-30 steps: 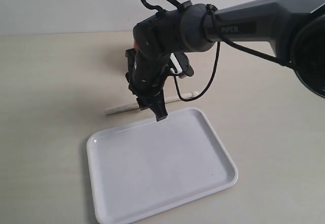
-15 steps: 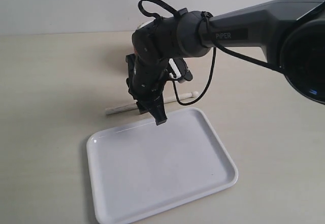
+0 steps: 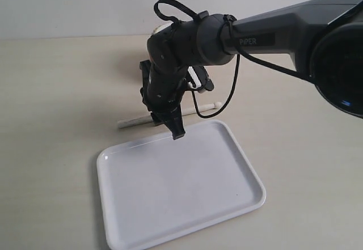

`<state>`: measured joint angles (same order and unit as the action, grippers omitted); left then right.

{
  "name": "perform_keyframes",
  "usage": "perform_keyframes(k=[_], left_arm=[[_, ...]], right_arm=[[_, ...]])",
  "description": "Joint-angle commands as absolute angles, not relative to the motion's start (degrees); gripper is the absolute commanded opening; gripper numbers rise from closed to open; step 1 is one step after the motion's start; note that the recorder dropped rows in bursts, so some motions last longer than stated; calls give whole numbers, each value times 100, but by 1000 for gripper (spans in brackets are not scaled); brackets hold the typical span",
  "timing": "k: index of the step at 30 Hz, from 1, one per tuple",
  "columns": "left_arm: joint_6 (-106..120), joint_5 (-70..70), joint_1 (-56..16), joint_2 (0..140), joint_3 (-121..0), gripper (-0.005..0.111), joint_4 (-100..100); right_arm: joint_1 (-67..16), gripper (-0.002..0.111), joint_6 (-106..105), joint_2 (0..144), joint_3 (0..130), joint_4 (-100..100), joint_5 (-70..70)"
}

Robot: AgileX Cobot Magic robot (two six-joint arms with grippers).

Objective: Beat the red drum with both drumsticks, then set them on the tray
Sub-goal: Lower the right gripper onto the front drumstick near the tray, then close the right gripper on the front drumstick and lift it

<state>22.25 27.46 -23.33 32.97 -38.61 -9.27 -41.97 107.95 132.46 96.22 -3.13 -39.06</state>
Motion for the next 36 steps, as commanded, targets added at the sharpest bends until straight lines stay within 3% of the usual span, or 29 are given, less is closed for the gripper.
perform_keyframes(k=[1, 12, 17, 36], left_arm=[[2179, 2725, -2339, 3272, -3860, 0, -904], [2179, 2725, -2339, 3272, -3860, 0, -904], [2179, 2715, -2339, 3272, -3860, 0, -904], [2032, 2626, -2339, 3442, -3860, 0, -968]], right_arm=[[-4197, 34, 10669, 13287, 9640, -353, -3907], [-4197, 18, 10347, 13287, 9640, -375, -3907], [-4197, 0, 10204, 13287, 9640, -375, -3934], [-4121, 0, 10145, 12287, 9640, -2041, -4745]])
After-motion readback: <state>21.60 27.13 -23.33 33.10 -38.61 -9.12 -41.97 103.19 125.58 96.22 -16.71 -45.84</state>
